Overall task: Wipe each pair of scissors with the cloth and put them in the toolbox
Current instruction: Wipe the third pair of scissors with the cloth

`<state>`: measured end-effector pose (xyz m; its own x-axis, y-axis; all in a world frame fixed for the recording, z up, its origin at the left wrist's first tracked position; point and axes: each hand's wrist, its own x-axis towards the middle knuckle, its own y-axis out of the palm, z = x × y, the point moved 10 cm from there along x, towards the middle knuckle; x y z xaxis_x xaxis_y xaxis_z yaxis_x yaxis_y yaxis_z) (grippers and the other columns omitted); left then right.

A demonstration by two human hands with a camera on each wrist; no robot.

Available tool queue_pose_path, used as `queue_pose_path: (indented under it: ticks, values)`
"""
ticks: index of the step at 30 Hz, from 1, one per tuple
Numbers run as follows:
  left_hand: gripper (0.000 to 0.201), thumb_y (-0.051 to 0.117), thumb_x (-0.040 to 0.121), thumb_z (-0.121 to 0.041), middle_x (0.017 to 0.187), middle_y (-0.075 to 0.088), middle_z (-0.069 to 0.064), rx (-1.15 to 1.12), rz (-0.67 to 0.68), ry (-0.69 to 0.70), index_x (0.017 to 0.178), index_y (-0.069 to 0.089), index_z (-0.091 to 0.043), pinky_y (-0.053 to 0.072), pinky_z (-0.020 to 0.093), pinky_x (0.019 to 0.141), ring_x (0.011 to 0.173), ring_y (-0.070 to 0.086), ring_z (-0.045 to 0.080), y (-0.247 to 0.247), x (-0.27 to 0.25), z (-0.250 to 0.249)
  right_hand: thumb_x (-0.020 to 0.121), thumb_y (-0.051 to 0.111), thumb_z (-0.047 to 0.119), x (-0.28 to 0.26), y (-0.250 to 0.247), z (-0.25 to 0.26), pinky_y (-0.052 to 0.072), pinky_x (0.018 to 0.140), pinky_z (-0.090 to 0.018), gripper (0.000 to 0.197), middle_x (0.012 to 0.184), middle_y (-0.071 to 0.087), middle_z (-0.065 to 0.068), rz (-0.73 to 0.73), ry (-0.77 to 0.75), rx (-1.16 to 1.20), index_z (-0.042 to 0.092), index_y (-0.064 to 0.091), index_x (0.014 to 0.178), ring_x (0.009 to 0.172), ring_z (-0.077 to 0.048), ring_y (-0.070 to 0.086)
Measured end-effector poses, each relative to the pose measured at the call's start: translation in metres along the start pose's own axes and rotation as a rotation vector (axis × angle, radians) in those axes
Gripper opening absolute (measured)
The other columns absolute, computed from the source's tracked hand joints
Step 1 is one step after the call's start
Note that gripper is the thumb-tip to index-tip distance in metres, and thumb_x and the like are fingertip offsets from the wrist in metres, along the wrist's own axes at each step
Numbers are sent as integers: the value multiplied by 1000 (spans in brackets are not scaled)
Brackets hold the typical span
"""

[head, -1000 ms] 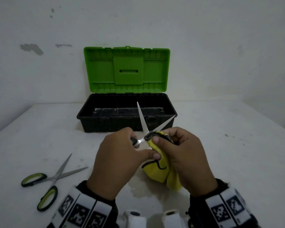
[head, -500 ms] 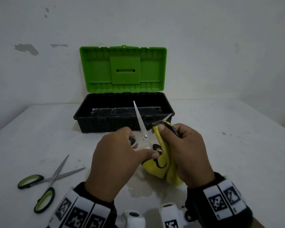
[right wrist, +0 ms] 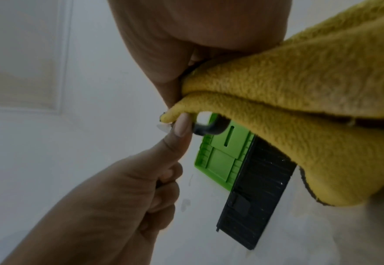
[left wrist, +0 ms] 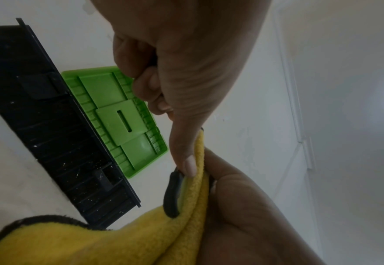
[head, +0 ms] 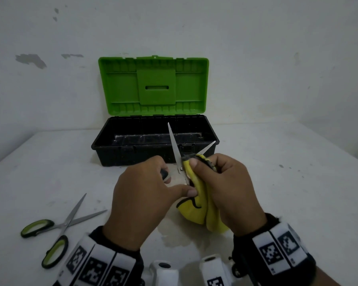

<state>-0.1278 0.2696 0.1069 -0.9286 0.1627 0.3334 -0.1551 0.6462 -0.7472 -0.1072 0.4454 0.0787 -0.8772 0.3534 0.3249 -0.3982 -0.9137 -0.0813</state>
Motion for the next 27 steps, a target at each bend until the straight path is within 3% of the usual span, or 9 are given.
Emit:
queue_pose_path:
  ticks: [3, 6, 8, 11, 14, 18, 24, 27]
  values:
    - [56, 79, 49, -69, 61, 53, -12, -11, -14, 3, 70, 51, -26, 31, 20, 49, 55, 45, -4, -1, 0, 0, 85, 78, 33, 11, -15, -5, 44, 55, -32, 41, 60, 55, -9, -96, 24, 37, -2, 61, 71, 56, -15, 49]
    - [55, 80, 49, -68, 60, 52, -13, 9, 0, -19, 69, 49, -27, 27, 18, 49, 51, 42, -8, -1, 1, 3, 86, 77, 32, 7, -3, -4, 48, 55, -37, 41, 66, 57, -23, -20, 0, 4, -5, 61, 75, 57, -25, 52]
    - [55, 79, 49, -68, 62, 53, -14, 9, 17, -20, 69, 48, -28, 27, 17, 49, 53, 43, -8, 1, 0, 3, 86, 77, 30, 2, 3, -3, 52, 56, -39, 38, 68, 60, -23, 27, -2, -19, -2, 61, 74, 59, -30, 60]
    - [56, 79, 48, -69, 62, 54, -12, -22, 26, -16, 69, 49, -27, 29, 19, 49, 55, 46, -3, 4, -2, 3, 86, 77, 32, 9, -12, -9, 42, 50, -28, 41, 55, 49, -4, -47, 35, 2, 4, 56, 65, 51, -16, 46]
    - [56, 80, 47, -69, 62, 55, -11, -36, 22, -14, 69, 50, -27, 32, 19, 50, 56, 47, -2, 7, -2, 3, 86, 76, 33, 13, -23, -12, 37, 49, -24, 38, 52, 46, 6, -104, 48, 31, 15, 55, 61, 50, -11, 40]
    - [55, 81, 46, -68, 61, 58, -10, -64, 16, 4, 68, 52, -26, 37, 22, 50, 58, 52, 4, 4, -2, 4, 88, 75, 30, 0, -8, -5, 41, 48, -18, 35, 52, 49, 8, 11, 21, -5, 13, 57, 63, 48, -8, 44]
    - [53, 83, 46, -64, 56, 53, -7, -108, 9, 23, 64, 51, -25, 34, 13, 46, 50, 43, 4, 4, -3, 2, 86, 76, 35, 14, -27, -7, 39, 54, -32, 46, 61, 49, -8, -82, 40, 66, -5, 57, 71, 57, -17, 44]
    - [54, 82, 45, -65, 58, 56, -6, -116, 17, 8, 65, 52, -25, 34, 15, 45, 52, 46, 5, 4, -3, 4, 88, 75, 33, 1, -13, -3, 38, 50, -26, 43, 56, 44, 0, -2, 25, 20, 3, 54, 65, 52, -13, 39]
